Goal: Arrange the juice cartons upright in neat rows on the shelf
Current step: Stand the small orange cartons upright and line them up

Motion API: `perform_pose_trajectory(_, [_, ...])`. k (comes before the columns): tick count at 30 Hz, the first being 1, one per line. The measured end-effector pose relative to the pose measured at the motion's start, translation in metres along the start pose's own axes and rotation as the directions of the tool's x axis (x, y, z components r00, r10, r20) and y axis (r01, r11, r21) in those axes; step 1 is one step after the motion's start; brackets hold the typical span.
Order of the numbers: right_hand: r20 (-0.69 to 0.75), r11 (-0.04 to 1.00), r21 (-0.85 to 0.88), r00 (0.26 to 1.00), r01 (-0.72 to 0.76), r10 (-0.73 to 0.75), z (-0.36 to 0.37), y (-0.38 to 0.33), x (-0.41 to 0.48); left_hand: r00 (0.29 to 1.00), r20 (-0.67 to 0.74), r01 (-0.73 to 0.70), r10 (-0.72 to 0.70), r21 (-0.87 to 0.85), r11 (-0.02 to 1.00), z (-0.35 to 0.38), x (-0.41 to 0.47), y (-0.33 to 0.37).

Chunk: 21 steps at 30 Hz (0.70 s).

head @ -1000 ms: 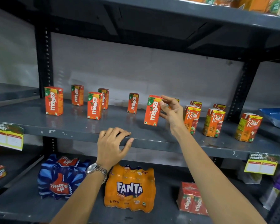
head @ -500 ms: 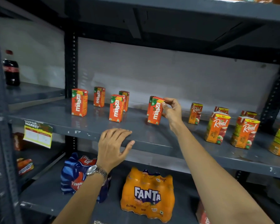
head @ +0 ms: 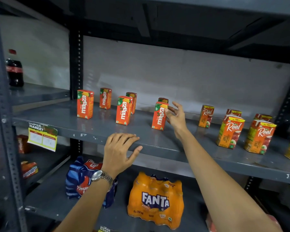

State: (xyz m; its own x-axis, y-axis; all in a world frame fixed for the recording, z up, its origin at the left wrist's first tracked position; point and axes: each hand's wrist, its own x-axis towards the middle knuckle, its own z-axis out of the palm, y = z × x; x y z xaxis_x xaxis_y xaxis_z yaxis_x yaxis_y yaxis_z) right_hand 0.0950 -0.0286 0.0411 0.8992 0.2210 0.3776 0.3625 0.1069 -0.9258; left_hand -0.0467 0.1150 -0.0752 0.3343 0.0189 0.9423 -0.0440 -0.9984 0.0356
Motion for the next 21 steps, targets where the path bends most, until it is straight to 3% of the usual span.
perform_pose_trajectory(7, [-0.029, 0.978, -0.046, 0.979, -0.202, 0.201, -0.008, 0.013, -0.007, 0.999, 0.04, -0.012, 0.014, -0.05, 0.999, -0.006, 0.005, 0.001])
perform_pose_trajectory(9, [0.003, 0.967, -0.095, 0.971, -0.237, 0.238, -0.01, 0.018, -0.006, 0.998, 0.046, 0.053, -0.048, -0.115, 0.992, -0.012, 0.019, 0.004])
perform_pose_trajectory(11, [0.022, 0.955, -0.174, 0.969, -0.24, 0.248, -0.009, 0.019, -0.005, 0.979, 0.025, 0.205, -0.204, -0.152, 0.967, -0.015, 0.041, 0.001])
perform_pose_trajectory(14, [0.058, 0.952, -0.245, 0.977, -0.185, 0.205, 0.001, 0.015, 0.001, 0.858, 0.071, 0.504, -0.51, -0.317, 0.804, -0.009, 0.082, -0.031])
perform_pose_trajectory(16, [0.105, 0.939, -0.289, 0.969, -0.186, 0.224, -0.003, 0.015, -0.001, 0.752, 0.259, 0.649, -0.606, -0.456, 0.61, -0.004, 0.097, -0.054])
perform_pose_trajectory(18, [0.135, 0.922, -0.327, 0.955, -0.209, 0.264, -0.009, 0.016, -0.002, 0.668, 0.493, 0.744, -0.558, -0.408, 0.53, 0.001, 0.101, -0.079])
perform_pose_trajectory(21, [0.185, 0.908, -0.362, 0.938, -0.211, 0.292, -0.012, 0.016, -0.001, 0.499, 0.766, 0.807, -0.405, -0.24, 0.54, 0.002, 0.098, -0.102])
